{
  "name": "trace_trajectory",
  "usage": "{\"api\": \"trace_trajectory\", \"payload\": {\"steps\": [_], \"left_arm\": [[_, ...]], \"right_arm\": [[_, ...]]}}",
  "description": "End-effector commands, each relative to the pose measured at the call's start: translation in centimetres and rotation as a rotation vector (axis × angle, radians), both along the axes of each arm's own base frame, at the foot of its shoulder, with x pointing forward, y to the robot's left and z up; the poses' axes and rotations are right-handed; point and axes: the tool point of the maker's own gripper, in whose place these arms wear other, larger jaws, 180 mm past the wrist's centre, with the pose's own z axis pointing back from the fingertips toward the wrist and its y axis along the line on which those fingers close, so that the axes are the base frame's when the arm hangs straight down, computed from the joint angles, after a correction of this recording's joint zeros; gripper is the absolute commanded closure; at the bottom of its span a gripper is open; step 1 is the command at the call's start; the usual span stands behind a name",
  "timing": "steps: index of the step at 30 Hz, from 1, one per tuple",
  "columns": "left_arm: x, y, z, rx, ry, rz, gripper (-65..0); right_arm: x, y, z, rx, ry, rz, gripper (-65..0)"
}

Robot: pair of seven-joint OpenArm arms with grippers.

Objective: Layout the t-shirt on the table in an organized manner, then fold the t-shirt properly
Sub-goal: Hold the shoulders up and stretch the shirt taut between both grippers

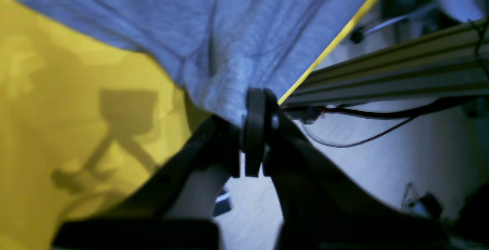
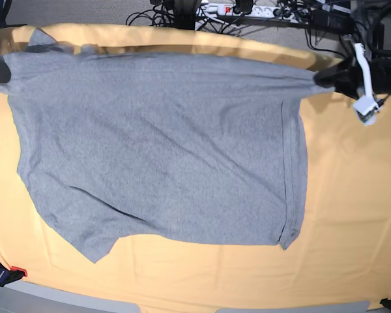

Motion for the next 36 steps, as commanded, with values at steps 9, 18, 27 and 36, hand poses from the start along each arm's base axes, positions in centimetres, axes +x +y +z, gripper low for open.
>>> {"api": "trace_trajectory", "payload": {"steps": [9, 18, 27, 36], "left_arm": [[1.8, 2.1, 4.5, 0.137, -0.126, -0.011, 0.0], [-5.1, -3.2, 4.1, 0.191, -0.090, -0.287, 0.0], [-6.0, -0.4, 5.2, 0.313, -0.088, -0.241, 0.0], [-4.9, 2.2, 4.8, 0.314, -0.053, -0.136, 0.0]], "right_arm": [[0.6, -0.3, 1.1, -0.021, -0.032, 0.013, 0.0], [0.5, -0.3, 1.1, -0.021, -0.029, 0.013, 0.0], [0.5, -0.3, 1.1, -0.020, -0.029, 0.013, 0.0], [0.3, 0.0, 0.7, -0.003, -0.029, 0.002, 0.0]]}}
